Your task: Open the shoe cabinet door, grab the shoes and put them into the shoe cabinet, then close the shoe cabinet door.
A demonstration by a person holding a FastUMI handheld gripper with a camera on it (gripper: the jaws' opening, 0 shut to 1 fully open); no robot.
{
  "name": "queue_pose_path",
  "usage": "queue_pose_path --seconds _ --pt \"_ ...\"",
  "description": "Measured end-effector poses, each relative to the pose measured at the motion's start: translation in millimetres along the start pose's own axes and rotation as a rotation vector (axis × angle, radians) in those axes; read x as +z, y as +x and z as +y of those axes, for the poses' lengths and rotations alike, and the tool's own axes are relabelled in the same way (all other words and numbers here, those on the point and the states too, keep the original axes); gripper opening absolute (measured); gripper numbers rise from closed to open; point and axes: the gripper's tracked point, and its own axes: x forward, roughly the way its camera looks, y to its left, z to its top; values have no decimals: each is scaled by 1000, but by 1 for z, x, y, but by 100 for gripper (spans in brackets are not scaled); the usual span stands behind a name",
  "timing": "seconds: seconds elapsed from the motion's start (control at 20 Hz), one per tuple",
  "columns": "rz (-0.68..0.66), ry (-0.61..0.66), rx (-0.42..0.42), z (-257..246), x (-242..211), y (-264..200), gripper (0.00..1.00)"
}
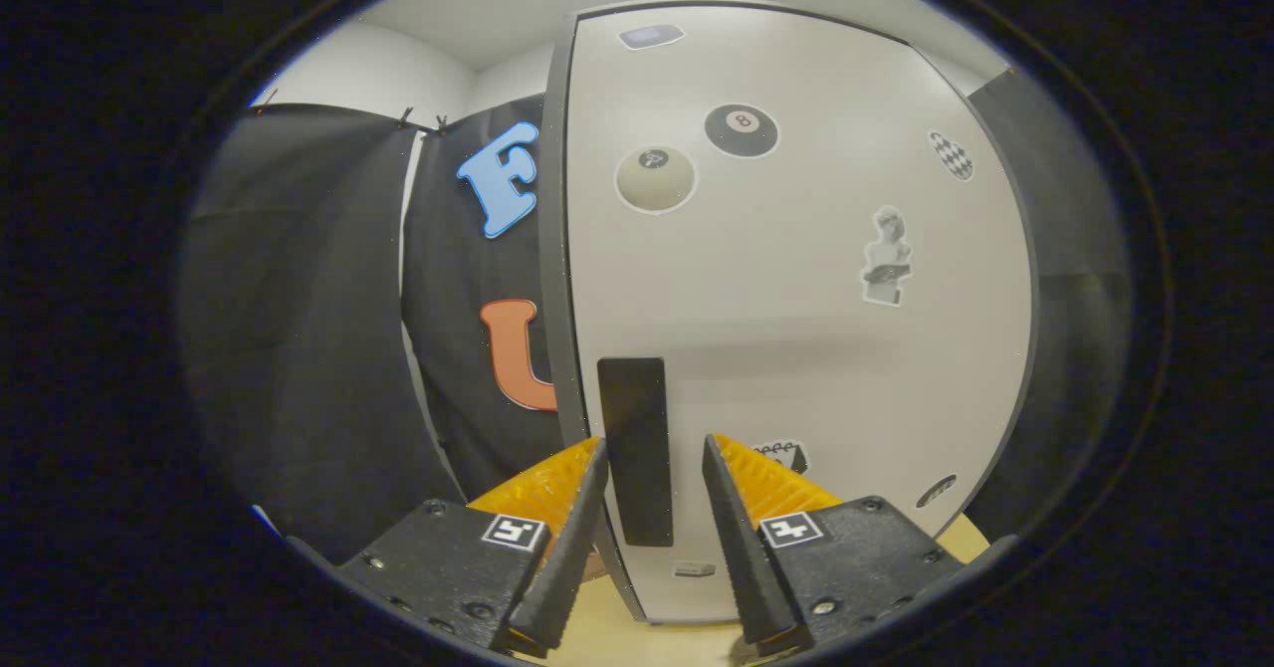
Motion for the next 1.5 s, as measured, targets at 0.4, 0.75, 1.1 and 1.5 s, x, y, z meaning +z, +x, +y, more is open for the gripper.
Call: queue_pose_path --seconds 0.4,0.75,1.1,1.5 --pt "93 78 20 -1 -34 23 39" --pt "98 5 -46 -2 -36 23 35" --pt "63 -24 12 -1 -36 5 30" --pt "72 -53 93 1 -36 -35 30"
